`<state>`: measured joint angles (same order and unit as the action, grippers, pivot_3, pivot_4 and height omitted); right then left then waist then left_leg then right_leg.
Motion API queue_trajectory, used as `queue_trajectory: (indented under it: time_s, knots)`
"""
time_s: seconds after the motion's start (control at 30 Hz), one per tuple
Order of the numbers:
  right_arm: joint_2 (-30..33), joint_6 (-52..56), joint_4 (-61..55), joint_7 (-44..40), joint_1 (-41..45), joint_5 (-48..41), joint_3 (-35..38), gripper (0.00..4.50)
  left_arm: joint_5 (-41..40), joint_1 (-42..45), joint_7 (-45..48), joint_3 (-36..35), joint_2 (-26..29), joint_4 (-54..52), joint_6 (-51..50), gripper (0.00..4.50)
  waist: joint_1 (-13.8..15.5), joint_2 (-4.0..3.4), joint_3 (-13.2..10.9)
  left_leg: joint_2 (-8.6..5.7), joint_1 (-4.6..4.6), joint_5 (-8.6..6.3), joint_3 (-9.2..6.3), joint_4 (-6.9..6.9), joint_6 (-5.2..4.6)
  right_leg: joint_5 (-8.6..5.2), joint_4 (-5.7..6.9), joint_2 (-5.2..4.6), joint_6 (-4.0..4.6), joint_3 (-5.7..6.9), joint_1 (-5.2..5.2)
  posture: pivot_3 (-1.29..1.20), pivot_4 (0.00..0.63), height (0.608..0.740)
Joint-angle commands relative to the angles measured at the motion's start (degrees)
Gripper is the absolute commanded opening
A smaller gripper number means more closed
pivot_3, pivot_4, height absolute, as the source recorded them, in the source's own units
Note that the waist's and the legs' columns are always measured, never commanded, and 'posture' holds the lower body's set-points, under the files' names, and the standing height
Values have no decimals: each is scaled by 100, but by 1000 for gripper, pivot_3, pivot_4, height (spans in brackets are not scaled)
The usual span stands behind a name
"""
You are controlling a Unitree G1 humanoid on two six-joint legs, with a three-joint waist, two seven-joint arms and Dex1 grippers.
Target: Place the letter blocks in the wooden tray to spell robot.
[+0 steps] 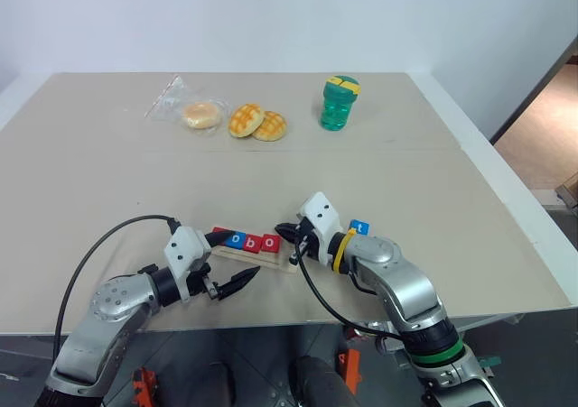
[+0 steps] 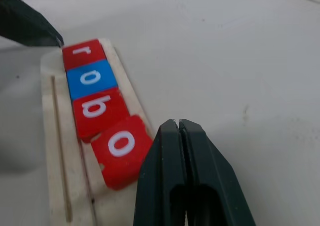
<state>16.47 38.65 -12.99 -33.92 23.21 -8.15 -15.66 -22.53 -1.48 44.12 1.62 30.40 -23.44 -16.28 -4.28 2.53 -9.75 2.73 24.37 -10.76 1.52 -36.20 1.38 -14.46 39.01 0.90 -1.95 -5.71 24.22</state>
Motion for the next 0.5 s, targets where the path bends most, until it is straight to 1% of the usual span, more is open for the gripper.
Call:
queue_trajectory:
  time_s: [0.03, 0.5]
  knots:
    - [63, -1, -344, -65, -29, -81, -20, 30, -10, 77, -27, -108, 32, -71, 51, 4500, 0, 0, 0, 0, 0, 0, 0, 0, 0, 0, 0, 0, 0, 0, 0, 0, 150, 740]
    - [192, 171, -594, -284, -78, -268, -91, 30, 21, 179, -9, -56, 63, -25, 14, 4500, 0, 0, 0, 0, 0, 0, -1, 0, 0, 0, 0, 1, 0, 0, 0, 0, 150, 740]
